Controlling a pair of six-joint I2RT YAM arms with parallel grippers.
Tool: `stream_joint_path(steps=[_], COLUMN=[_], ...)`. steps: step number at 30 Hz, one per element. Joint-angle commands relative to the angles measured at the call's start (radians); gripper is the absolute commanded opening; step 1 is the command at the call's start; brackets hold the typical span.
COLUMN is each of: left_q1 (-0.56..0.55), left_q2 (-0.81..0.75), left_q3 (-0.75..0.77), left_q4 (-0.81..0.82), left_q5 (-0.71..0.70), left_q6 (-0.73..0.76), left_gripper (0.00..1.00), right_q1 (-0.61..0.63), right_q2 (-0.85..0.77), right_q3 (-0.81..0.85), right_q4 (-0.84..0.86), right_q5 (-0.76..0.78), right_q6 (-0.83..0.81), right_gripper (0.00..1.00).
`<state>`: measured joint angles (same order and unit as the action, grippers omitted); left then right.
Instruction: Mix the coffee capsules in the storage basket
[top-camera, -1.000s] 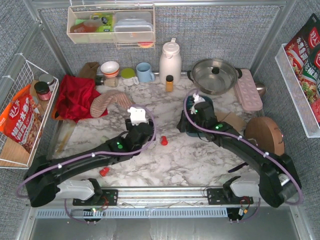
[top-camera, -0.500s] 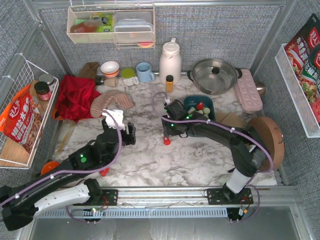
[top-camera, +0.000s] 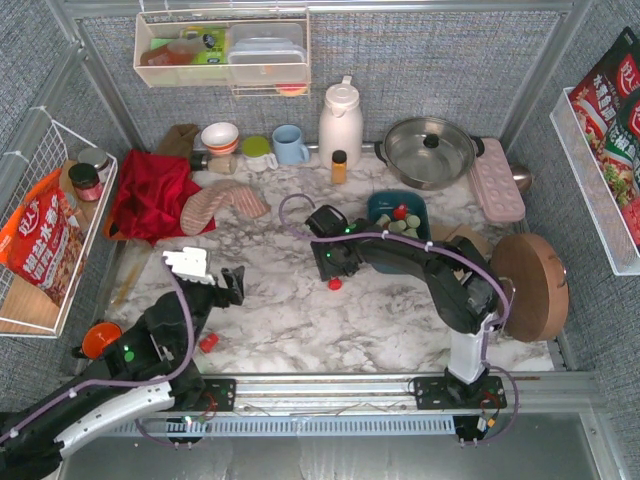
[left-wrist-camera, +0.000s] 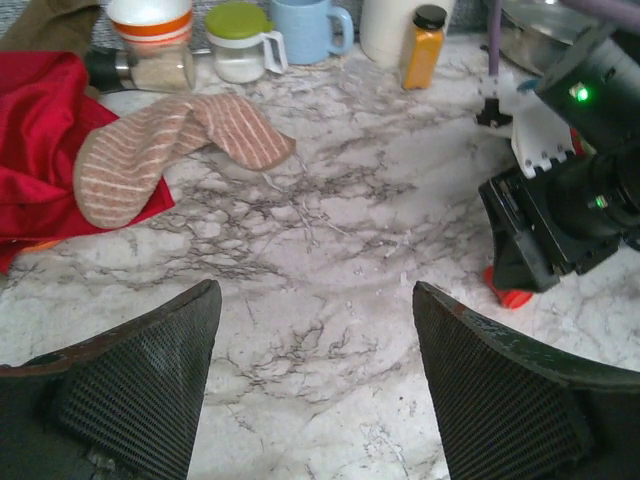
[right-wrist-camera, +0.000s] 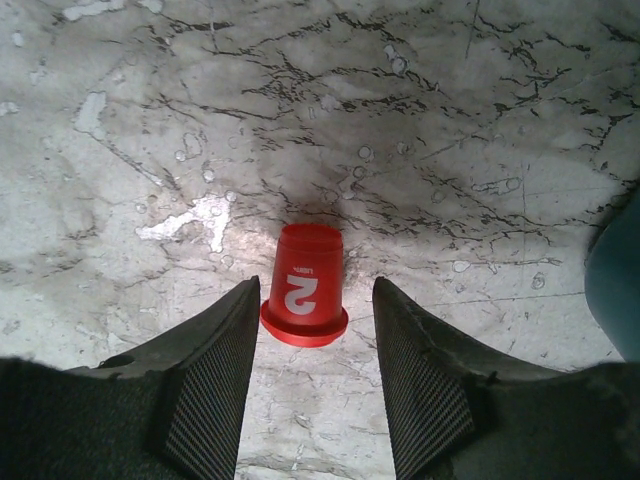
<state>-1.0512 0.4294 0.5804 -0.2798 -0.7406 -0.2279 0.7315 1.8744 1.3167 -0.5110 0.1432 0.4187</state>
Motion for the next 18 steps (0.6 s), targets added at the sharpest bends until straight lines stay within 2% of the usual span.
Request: stream_joint_path(steps=[1,3,6,10,18], left_q1=[0.000,0.000,0.000,0.000,0.001], left_q2=[-0.062,-0.098,-0.159,-0.219,-0.262], left_q3=[-0.002,-0.006,-0.016,-0.036,-0.048], left_q4=[-0.008,-0.006,0.002,0.025,0.030], left_q5=[-0.084,-0.098,-0.110,-0.112,-0.139], left_q6=[-0.014,-0.018,-0.030,-0.034,-0.045], left_gripper=[0.86,0.87,0.87,0.99,0.99], right_q1=[0.003,0.006,0.007,0.006,0.006], right_q2=[0.028,0.044,0.058,0.080,0.078], right_q3=[0.021,0.025,0.024,0.032,0.032], right_q4=[-0.041,-0.040,-0.026,-0.017,0.001], right_q5=[0.019,0.018,0.019,0.015,0.011], right_q6=[0.011,0.024,0.037,0.040,0.040], right_gripper=[0.53,0.53,0.46,0.40,0.24])
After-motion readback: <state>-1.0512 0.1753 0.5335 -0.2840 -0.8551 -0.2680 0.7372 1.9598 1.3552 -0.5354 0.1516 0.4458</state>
